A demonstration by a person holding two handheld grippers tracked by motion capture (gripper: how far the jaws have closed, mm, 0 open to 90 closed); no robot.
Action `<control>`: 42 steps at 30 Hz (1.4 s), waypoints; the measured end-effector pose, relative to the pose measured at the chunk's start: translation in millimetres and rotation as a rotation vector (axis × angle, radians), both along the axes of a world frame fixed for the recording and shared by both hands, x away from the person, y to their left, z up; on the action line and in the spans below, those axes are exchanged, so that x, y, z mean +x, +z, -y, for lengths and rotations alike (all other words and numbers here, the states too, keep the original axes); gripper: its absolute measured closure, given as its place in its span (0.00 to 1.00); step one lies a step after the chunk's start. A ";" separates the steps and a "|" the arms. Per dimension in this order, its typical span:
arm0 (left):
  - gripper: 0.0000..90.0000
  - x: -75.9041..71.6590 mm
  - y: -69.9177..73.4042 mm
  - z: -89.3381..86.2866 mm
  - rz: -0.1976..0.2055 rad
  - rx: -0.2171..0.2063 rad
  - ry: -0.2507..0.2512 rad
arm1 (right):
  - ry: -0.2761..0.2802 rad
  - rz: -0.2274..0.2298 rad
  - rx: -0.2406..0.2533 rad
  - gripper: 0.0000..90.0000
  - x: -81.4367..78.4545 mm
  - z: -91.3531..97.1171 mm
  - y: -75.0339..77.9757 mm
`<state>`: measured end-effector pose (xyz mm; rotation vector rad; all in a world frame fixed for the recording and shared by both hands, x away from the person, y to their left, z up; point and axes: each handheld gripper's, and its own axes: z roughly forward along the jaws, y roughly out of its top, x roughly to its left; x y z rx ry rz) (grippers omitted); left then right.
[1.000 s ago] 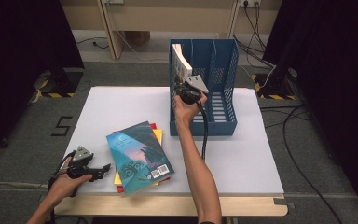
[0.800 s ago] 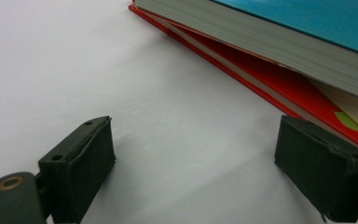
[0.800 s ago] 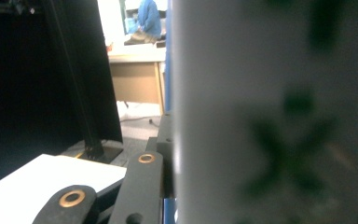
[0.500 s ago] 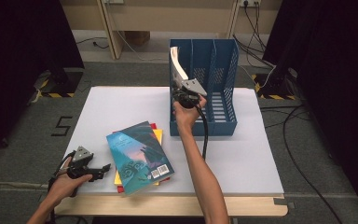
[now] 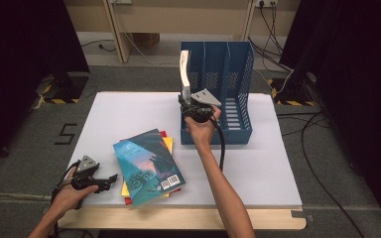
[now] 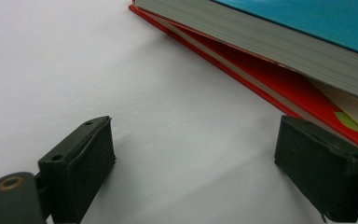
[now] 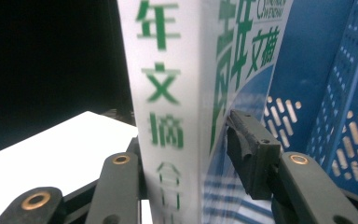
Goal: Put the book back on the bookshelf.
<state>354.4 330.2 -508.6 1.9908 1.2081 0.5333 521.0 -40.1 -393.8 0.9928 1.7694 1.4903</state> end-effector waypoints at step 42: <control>0.12 0.0 0.0 0.0 -0.001 -0.002 0.001 | 0.079 -0.061 -0.065 0.55 -13.5 5.8 -10.1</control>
